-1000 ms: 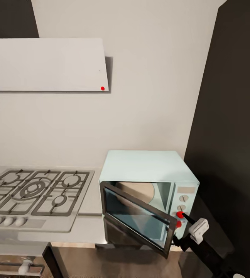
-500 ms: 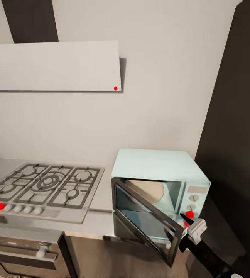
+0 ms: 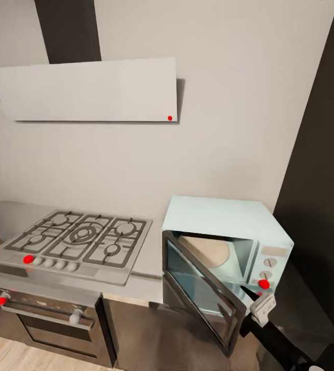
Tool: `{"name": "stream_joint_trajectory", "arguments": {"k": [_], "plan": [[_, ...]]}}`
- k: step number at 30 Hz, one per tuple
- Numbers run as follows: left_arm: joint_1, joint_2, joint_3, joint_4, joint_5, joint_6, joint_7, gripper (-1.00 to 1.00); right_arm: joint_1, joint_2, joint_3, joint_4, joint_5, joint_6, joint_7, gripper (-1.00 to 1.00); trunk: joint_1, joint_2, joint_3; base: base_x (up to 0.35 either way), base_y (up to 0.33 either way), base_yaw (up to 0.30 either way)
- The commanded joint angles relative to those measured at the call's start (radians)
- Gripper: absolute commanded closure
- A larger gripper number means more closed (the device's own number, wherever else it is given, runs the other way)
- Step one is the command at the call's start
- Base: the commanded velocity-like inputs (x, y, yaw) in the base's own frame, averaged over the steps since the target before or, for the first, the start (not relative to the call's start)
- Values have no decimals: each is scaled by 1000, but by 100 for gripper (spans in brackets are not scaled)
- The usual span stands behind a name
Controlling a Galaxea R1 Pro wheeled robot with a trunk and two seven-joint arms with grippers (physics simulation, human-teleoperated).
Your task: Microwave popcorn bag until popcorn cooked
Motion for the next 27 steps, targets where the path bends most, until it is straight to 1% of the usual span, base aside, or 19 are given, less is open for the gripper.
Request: {"name": "stream_joint_trajectory", "arguments": {"k": [1, 5, 8, 12, 17, 27], "plan": [[0, -1, 7, -1, 0, 1, 0, -100, 0, 0, -1, 0, 2, -4, 5, -100, 0, 0, 0, -63, 0, 162], [0, -3, 6, -1, 0, 1, 0, -100, 0, 0, -1, 0, 2, -3, 5, -100, 0, 0, 0, -58, 0, 162], [0, -3, 6, -1, 0, 1, 0, -100, 0, 0, -1, 0, 2, -3, 5, -100, 0, 0, 0, -245, 0, 162], [0, -3, 7, -1, 0, 1, 0, -100, 0, 0, -1, 1, 2, -3, 5, -100, 0, 0, 0, -96, 0, 162], [0, -3, 8, -1, 0, 1, 0, -100, 0, 0, -1, 1, 2, -3, 4, -100, 0, 0, 0, -212, 0, 162], [0, -3, 6, -1, 0, 1, 0, -100, 0, 0, 2, 1, 2, -3, 2, -100, 0, 0, 0, -22, 0, 162]]}}
